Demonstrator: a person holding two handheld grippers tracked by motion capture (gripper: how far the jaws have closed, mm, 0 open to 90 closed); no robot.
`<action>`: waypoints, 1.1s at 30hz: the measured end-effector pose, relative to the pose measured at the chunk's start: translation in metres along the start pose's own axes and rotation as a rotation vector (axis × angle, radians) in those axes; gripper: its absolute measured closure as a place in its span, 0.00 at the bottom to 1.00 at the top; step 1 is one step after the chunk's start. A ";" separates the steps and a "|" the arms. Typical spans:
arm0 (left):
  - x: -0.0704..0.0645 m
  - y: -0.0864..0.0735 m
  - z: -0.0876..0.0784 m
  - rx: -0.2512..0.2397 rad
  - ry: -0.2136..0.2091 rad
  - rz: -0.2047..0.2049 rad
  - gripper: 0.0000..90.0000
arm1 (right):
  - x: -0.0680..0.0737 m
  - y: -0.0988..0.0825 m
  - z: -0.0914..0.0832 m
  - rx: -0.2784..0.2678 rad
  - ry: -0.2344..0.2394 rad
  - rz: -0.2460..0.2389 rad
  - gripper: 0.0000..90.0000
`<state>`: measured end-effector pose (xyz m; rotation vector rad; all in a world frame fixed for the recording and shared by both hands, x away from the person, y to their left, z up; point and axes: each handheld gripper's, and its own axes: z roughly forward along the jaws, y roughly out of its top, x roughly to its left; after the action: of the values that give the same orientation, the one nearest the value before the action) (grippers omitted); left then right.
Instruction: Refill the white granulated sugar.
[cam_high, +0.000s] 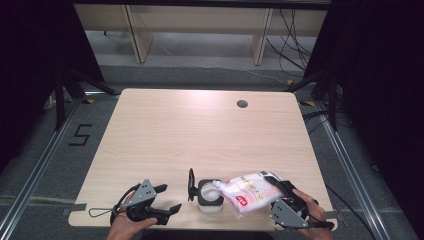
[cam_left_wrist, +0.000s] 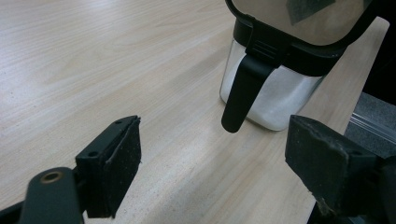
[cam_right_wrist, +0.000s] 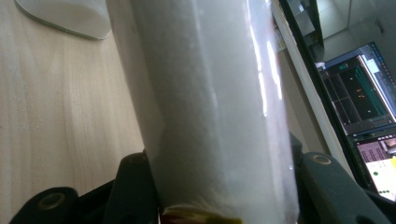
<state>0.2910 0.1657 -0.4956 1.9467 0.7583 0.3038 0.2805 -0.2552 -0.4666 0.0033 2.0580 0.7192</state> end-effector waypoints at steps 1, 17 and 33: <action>0.001 0.000 0.000 -0.001 -0.003 0.008 0.20 | 0.000 0.000 0.000 -0.006 0.007 0.020 0.63; 0.001 0.001 0.000 -0.009 -0.001 0.004 0.20 | -0.010 -0.014 0.007 -0.077 0.034 0.191 0.63; 0.001 0.001 0.001 -0.003 0.004 -0.007 0.20 | -0.026 -0.037 0.030 -0.173 0.078 0.480 0.64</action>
<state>0.2921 0.1656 -0.4955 1.9406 0.7665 0.3050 0.3286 -0.2790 -0.4765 0.3874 2.0808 1.2055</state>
